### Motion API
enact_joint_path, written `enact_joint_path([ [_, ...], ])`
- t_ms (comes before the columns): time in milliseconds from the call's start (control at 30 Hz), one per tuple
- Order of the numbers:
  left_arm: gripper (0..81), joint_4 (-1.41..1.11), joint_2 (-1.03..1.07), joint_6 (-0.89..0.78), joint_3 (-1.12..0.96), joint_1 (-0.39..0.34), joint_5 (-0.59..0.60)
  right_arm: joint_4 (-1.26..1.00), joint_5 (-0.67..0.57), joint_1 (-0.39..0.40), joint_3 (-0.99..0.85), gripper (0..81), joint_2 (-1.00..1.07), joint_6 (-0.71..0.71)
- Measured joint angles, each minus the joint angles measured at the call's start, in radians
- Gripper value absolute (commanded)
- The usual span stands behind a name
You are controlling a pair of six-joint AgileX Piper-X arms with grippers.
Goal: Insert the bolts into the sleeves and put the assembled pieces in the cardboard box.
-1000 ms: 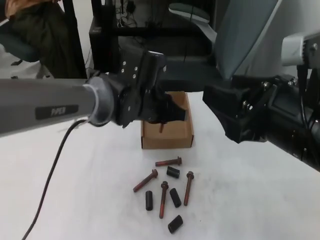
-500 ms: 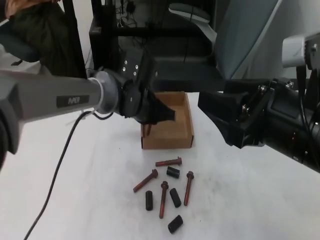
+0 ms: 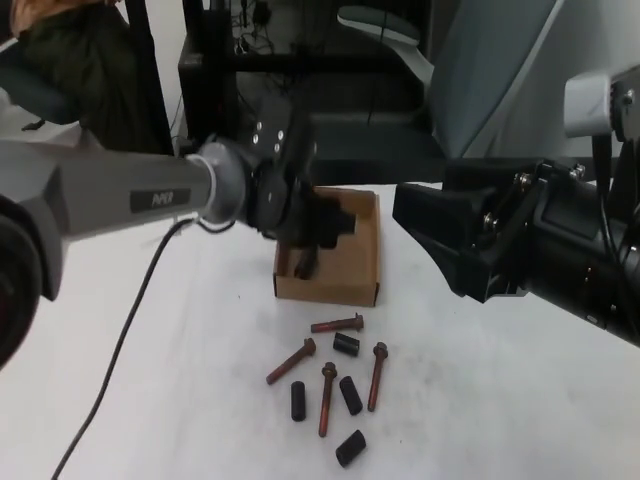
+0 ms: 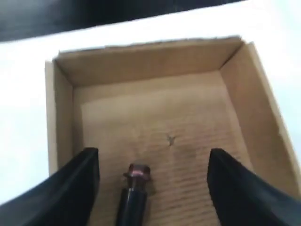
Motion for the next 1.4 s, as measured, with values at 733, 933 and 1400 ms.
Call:
enact_joint_path([
  [733, 50.3, 0.476, -0.317, -0.028, 0.033, -0.069, -0.051, 0.521, 0.252, 0.0, -0.002, 69.3, -0.004, 0.128],
  [933, 50.3, 0.516, -0.317, -0.113, 0.164, -0.082, 0.005, 0.562, 0.265, 0.0, -0.002, 69.3, -0.003, 0.127],
  [1400, 50.3, 0.527, -0.317, -0.21, 0.213, -0.196, -0.084, 0.563, 0.27, 0.0, -0.002, 69.3, -0.003, 0.127],
])
